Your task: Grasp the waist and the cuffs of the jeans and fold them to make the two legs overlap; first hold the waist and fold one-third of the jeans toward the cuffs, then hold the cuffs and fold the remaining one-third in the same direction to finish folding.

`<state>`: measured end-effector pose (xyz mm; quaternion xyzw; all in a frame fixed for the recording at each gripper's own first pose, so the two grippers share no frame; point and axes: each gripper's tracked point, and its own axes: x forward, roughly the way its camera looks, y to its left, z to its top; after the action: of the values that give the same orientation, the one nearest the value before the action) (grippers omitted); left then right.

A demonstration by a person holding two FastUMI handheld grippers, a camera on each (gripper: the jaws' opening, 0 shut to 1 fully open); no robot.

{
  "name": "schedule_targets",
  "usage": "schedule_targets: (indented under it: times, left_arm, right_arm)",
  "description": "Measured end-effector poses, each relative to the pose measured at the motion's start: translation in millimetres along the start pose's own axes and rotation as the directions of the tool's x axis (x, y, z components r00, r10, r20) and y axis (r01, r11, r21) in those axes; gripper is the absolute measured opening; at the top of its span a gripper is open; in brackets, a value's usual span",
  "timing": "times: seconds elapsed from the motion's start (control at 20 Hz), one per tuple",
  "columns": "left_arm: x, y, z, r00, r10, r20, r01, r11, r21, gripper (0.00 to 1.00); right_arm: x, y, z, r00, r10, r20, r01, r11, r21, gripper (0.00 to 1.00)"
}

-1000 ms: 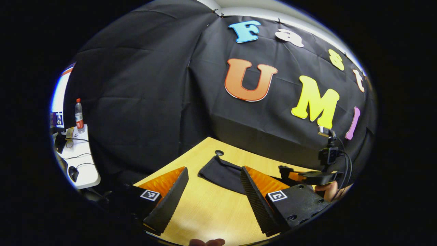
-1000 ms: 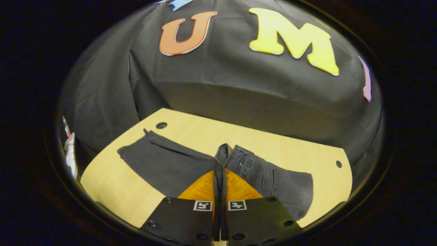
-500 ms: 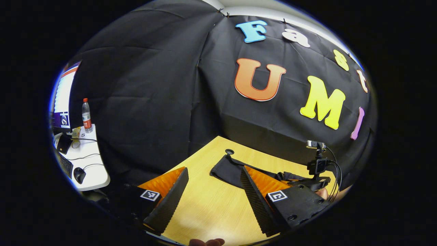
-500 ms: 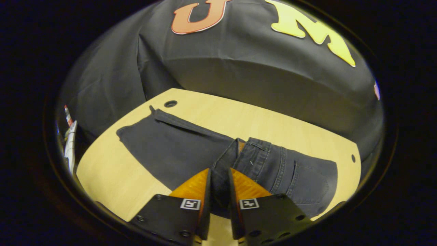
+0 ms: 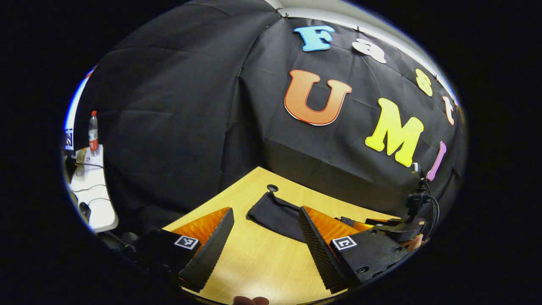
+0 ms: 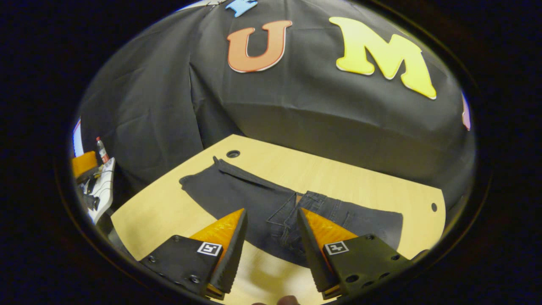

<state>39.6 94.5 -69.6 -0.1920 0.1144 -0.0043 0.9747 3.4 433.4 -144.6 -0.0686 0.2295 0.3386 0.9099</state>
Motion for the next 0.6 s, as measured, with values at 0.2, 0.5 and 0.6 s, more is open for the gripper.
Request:
schedule_targets:
  times: [0.2,0.5,0.6]
  left_arm:
    - [35,-1,-24,0.995,-0.061,-0.08,0.045,0.982,-0.186,0.99]
    - [115,3,-73,0.968,-0.143,-0.208,-0.013,0.793,-0.609,0.99]
    - [137,11,-84,0.965,-0.135,-0.225,-0.045,0.757,-0.652,0.99]
  right_arm:
    - [-73,-22,6,1.0,-0.022,0.019,0.021,0.999,0.04,0.73]
    - [-164,-112,-19,0.986,-0.161,-0.046,0.165,0.979,0.116,0.7]
    - [-187,-145,-29,0.97,-0.233,-0.071,0.242,0.953,0.18,0.84]
